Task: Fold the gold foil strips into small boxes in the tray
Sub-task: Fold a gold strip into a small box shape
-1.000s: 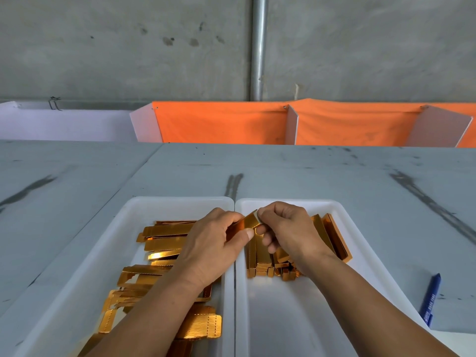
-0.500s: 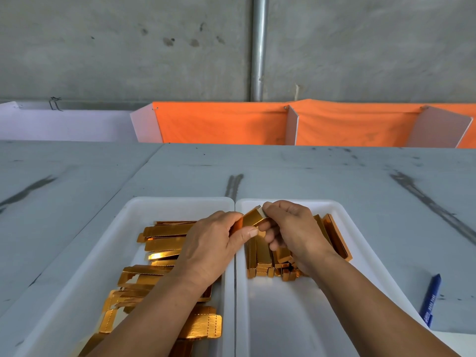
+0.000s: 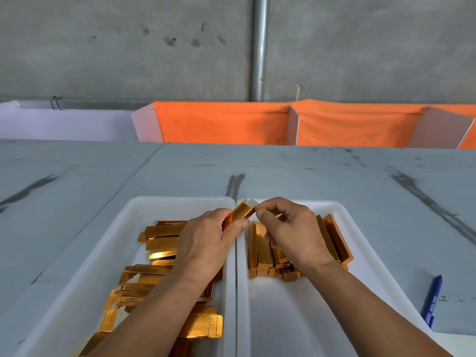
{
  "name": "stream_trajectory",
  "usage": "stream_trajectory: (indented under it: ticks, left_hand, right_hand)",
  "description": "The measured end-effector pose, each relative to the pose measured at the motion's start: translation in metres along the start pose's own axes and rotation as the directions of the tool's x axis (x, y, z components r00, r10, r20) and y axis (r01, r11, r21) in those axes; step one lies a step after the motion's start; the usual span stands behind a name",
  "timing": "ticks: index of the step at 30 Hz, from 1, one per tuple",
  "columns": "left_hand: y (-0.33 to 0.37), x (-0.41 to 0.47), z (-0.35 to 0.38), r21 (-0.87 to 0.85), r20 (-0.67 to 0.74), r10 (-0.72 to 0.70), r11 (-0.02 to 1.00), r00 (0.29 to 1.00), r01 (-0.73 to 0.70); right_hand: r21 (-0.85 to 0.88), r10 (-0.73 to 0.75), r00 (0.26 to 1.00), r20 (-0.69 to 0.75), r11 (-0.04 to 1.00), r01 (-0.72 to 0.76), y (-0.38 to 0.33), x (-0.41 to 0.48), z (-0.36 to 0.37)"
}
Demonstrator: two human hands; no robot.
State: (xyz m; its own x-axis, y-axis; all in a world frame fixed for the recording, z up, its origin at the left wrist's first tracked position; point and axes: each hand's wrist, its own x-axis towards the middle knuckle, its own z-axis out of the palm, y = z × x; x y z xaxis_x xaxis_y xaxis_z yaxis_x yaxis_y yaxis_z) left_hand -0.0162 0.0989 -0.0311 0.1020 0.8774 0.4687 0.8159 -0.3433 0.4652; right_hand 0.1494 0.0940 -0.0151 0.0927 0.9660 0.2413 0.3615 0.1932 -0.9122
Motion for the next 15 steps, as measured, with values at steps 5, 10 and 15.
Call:
stream_trajectory:
  ticks: [5,10,15]
  left_hand:
    - [0.0,0.0001,0.0003,0.06,-0.004,0.002,0.998,1.0,-0.001]
    - [0.0033,-0.0017,-0.0008,0.15,-0.01,0.05,0.988,0.999,-0.048]
    - [0.0054,-0.0031,-0.0005,0.174,0.013,0.087,0.981,0.996,-0.088]
  right_hand:
    - [-0.032,-0.018,1.0,-0.005,0.999,0.018,0.0001,0.0006,0.0017]
    - [-0.039,-0.011,0.998,0.054,0.999,0.013,0.0012,0.0006,0.003]
    - [-0.016,0.022,0.988,0.155,1.0,-0.02,0.0013,-0.0008,0.0021]
